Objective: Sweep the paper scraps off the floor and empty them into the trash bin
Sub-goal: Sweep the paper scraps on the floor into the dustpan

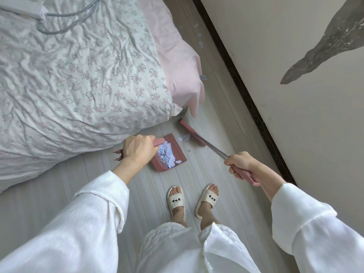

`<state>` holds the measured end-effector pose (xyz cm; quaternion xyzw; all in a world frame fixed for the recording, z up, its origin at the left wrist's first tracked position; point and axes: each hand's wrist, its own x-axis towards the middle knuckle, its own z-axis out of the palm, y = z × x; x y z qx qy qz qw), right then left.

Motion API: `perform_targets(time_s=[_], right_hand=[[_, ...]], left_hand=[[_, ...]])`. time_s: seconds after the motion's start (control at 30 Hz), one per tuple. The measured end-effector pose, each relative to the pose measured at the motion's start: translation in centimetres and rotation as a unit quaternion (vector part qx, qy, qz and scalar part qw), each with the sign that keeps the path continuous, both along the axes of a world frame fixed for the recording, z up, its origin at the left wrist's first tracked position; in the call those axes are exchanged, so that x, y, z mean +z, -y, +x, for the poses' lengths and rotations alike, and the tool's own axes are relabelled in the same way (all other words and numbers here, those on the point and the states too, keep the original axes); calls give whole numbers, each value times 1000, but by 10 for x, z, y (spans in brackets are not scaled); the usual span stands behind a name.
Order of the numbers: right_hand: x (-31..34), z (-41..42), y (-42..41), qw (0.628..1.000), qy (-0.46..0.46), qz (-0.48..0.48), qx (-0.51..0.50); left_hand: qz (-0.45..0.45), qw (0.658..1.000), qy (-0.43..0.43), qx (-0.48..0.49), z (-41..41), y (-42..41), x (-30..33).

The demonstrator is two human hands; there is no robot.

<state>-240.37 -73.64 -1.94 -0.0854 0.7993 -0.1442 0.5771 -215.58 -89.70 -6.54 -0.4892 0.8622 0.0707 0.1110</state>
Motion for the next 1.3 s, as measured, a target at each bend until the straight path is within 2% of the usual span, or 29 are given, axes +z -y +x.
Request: perform_targets(time_s=[0.23, 0.4, 0.57, 0.73, 0.83, 1.07, 1.17, 1.23, 1.3], right_hand=[[-16, -3, 14, 999, -16, 9, 28], [-25, 18, 20, 997, 47, 14, 56], [-4, 0, 32, 992, 115, 15, 54], [14, -14, 28, 989, 81, -1, 124], [14, -13, 25, 990, 52, -4, 129], [-9, 20, -3, 999, 43, 10, -14], [-15, 36, -7, 990, 90, 16, -103], [-13, 34, -3, 974, 159, 17, -158], [-8, 25, 3, 961, 215, 10, -175]], left_hand=[[1, 1000, 18, -8, -1, 5, 0], [-4, 1000, 6, -14, 0, 6, -3], [-14, 1000, -2, -15, -3, 10, -2], [-17, 1000, 4, -18, -5, 7, -3], [-15, 1000, 5, -15, -6, 7, -4], [-18, 1000, 8, -14, -6, 5, -6], [-13, 1000, 3, -8, -8, 9, -5], [-17, 1000, 2, -6, -8, 12, -5], [-24, 1000, 4, -7, -6, 11, -4]])
